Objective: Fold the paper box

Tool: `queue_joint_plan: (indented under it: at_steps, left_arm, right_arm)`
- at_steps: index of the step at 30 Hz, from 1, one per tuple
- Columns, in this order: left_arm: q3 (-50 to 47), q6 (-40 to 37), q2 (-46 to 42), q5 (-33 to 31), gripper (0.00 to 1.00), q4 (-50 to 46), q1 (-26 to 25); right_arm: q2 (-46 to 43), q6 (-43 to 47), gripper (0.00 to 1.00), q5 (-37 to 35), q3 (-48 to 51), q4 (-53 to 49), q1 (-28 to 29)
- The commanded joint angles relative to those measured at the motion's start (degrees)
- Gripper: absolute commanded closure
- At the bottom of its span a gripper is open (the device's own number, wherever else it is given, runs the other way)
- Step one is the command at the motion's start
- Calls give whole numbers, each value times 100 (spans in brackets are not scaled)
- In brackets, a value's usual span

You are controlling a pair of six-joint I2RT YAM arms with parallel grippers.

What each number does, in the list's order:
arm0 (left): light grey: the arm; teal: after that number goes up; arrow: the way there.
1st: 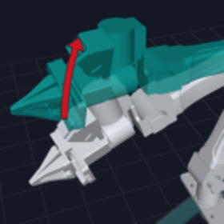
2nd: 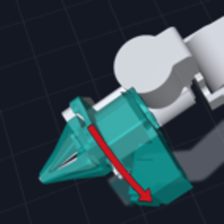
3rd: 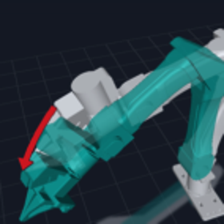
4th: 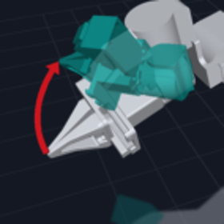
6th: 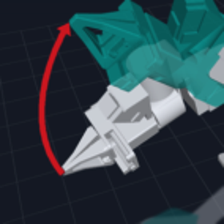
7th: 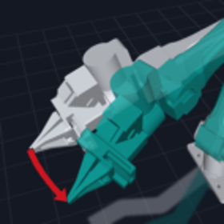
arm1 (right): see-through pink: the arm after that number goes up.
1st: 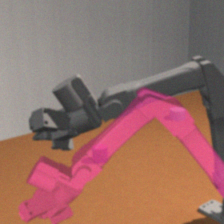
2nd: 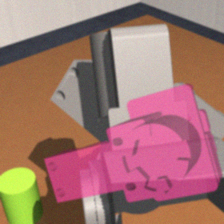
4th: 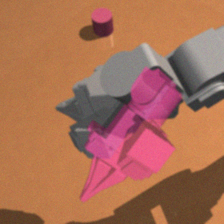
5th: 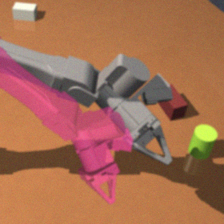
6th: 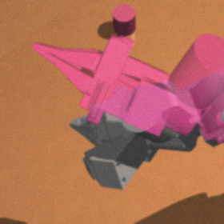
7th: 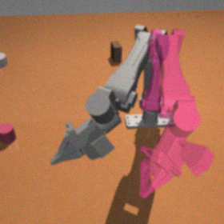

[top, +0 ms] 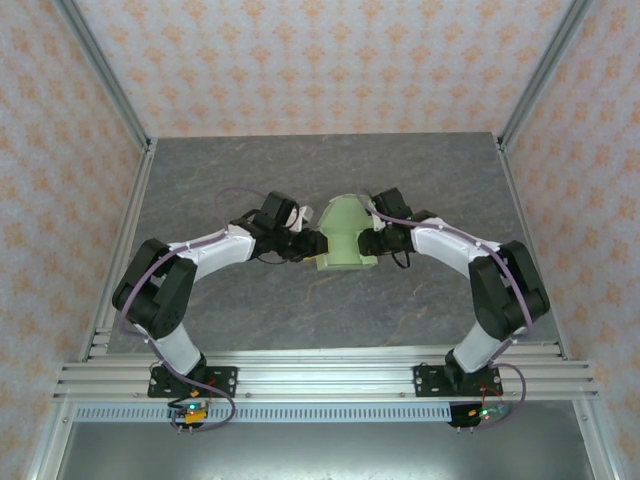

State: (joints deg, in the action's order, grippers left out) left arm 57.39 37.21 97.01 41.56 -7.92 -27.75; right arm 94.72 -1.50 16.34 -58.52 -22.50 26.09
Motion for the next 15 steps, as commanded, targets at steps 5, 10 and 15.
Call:
queue_joint_plan:
  at_steps: [5, 10, 15]
  left_arm:
    - [109, -153, -202, -67, 66, -263, -52]
    - [106, -135, -184, -71, 67, -254, -51]
    - [132, -144, -176, -79, 66, -254, -48]
  right_arm:
    - [349, -205, 55, -165, -220, 469, -24]
    - [493, -404, 62, -7, -170, 596, 0]
    - [624, -645, 66, -460, -160, 631, 122]
